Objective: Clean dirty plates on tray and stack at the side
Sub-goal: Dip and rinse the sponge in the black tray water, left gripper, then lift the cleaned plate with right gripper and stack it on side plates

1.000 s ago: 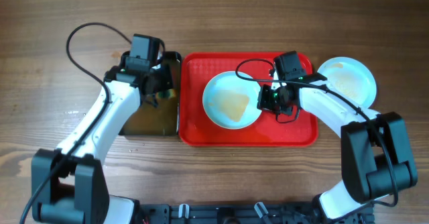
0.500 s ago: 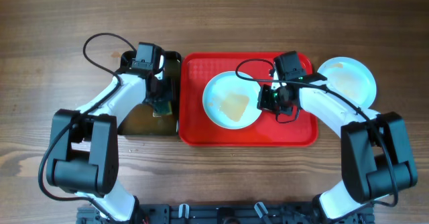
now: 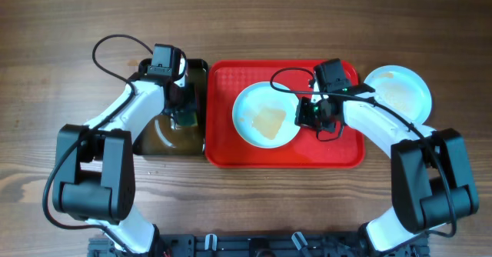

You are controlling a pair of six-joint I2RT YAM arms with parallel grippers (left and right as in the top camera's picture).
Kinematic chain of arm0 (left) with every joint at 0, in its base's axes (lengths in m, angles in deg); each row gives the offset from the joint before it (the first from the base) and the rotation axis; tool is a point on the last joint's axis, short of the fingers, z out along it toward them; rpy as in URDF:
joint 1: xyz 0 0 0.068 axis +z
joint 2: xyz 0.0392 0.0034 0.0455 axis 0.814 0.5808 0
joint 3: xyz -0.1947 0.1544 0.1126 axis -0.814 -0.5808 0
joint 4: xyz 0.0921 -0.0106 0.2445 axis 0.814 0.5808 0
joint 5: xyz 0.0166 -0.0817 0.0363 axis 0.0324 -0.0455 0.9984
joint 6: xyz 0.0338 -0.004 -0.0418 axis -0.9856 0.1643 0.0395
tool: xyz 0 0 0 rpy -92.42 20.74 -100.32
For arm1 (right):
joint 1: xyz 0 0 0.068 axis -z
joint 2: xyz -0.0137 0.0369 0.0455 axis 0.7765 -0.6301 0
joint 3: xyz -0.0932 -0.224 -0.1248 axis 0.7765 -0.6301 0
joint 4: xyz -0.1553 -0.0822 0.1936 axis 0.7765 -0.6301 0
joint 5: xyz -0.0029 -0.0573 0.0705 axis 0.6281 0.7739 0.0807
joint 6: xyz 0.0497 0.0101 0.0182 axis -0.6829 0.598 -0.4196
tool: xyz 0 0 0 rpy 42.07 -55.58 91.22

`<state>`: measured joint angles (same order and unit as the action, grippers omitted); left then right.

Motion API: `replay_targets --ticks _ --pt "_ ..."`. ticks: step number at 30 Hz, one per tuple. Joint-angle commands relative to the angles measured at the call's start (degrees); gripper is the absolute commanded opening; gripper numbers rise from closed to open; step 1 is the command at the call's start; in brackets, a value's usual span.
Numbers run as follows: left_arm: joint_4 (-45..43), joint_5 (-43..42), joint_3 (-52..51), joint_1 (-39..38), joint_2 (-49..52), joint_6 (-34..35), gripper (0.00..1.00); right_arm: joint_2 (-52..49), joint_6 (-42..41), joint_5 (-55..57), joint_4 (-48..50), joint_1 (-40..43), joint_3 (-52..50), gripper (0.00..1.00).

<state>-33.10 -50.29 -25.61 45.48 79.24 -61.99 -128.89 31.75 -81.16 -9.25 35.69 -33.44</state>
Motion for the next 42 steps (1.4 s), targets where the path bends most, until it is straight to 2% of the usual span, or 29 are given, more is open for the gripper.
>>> replay_targets --ticks 1,3,4,6,7,9,11,14,15,19,20,21,22,23,25,27,29,31,33,35,36,37,38,42 --pt "4.85 -4.28 0.09 0.13 -0.11 -0.11 0.59 -1.11 0.02 0.59 -0.2 -0.13 -0.59 0.04" --pt "4.52 -4.28 -1.07 0.13 -0.11 -0.13 0.6 -1.11 0.02 0.59 -0.2 -0.13 -0.59 0.04" --pt "4.15 -4.28 -1.53 0.13 -0.11 -0.13 0.57 -1.11 0.02 0.59 -0.22 -0.13 -0.59 0.04" --pt "4.04 -4.24 -1.64 0.13 -0.11 -0.15 0.15 -1.11 0.0 0.59 -0.37 -0.13 -0.59 0.04" --pt "3.72 -4.07 -1.62 0.13 -0.11 -0.15 0.04 -1.11 0.02 0.57 -0.42 -0.13 -0.59 0.04" --pt "2.27 -0.7 -1.53 0.15 -0.13 -0.17 0.04 -1.11 0.02 0.59 -0.59 -0.13 -0.59 0.04" --pt "2.19 2.58 -0.48 0.2 -0.13 -0.17 0.09 -1.11 0.02 0.59 -0.94 -0.13 -0.59 0.04" --pt "3.45 0.61 0.37 0.13 -0.13 -0.11 0.46 -1.11 0.02 0.59 -1.03 -0.13 -0.59 0.04" --pt "6.16 -2.58 0.37 0.13 -0.13 -0.11 0.52 -1.11 0.02 0.59 -1.07 -0.13 -0.59 0.04" --pt "13.46 -5.18 0.31 0.13 -0.13 -0.11 0.54 -1.11 0.02 0.59 -1.09 -0.13 -0.59 0.04" --pt "13.35 -5.16 0.31 0.13 -0.13 -0.11 0.52 -1.11 0.0 0.59 -1.09 -0.13 -0.59 0.04" --pt "12.2 -5.14 0.31 0.13 -0.13 -0.13 0.41 -1.11 0.0 0.57 -1.11 -0.11 -0.59 0.04" --pt "11.19 -5.11 0.31 0.13 -0.13 -0.13 0.18 -1.11 0.0 0.57 -1.29 -0.13 -0.59 0.04" --pt "9.84 -4.96 0.31 0.13 -0.13 -0.11 0.05 -1.11 0.02 0.59 -1.49 -0.13 -0.59 0.04" --pt "7.96 0.35 0.33 0.13 -0.13 -0.11 0.04 -1.11 0.02 0.59 -1.7 -0.11 -0.59 0.04" --pt "8.09 1.53 0.33 0.15 -0.31 -0.11 0.04 -1.11 0.02 0.59 -1.7 -0.11 -0.59 0.05" --pt "9.11 1.44 0.35 0.13 -1.42 -0.11 0.29 -1.11 0.0 0.59 -1.73 -0.13 -0.59 0.04" --pt "11.52 1.27 0.35 0.13 -4.26 -0.11 0.38 -1.11 0.07 0.68 -1.68 -0.11 -0.59 0.04" --pt "13.07 1.27 0.35 0.13 -6.73 -0.11 0.39 -1.11 0.04 3.52 -1.55 -0.11 -0.57 0.04" --pt "13.57 1.29 0.33 0.13 -8.83 -0.11 0.47 -1.09 2.84 4.66 -1.11 -0.11 -0.24 0.04" --pt "13.44 1.29 0.33 0.13 -8.94 -0.09 0.56 -0.9 4.7 4.59 -1.09 -0.11 0.17 0.04" --pt "13.4 1.29 0.33 0.13 -8.92 -0.07 0.56 -0.48 5.99 4.61 -1.31 -0.11 0.48 0.04" --pt "13.33 1.29 0.33 0.13 -8.92 -0.07 0.63 0.37 7.41 4.66 -1.51 -0.11 0.83 0.04" --pt "12.59 1.29 0.33 0.13 -8.92 -0.07 0.65 8.55 9.07 9.88 -1.38 -0.13 1.64 0.04"
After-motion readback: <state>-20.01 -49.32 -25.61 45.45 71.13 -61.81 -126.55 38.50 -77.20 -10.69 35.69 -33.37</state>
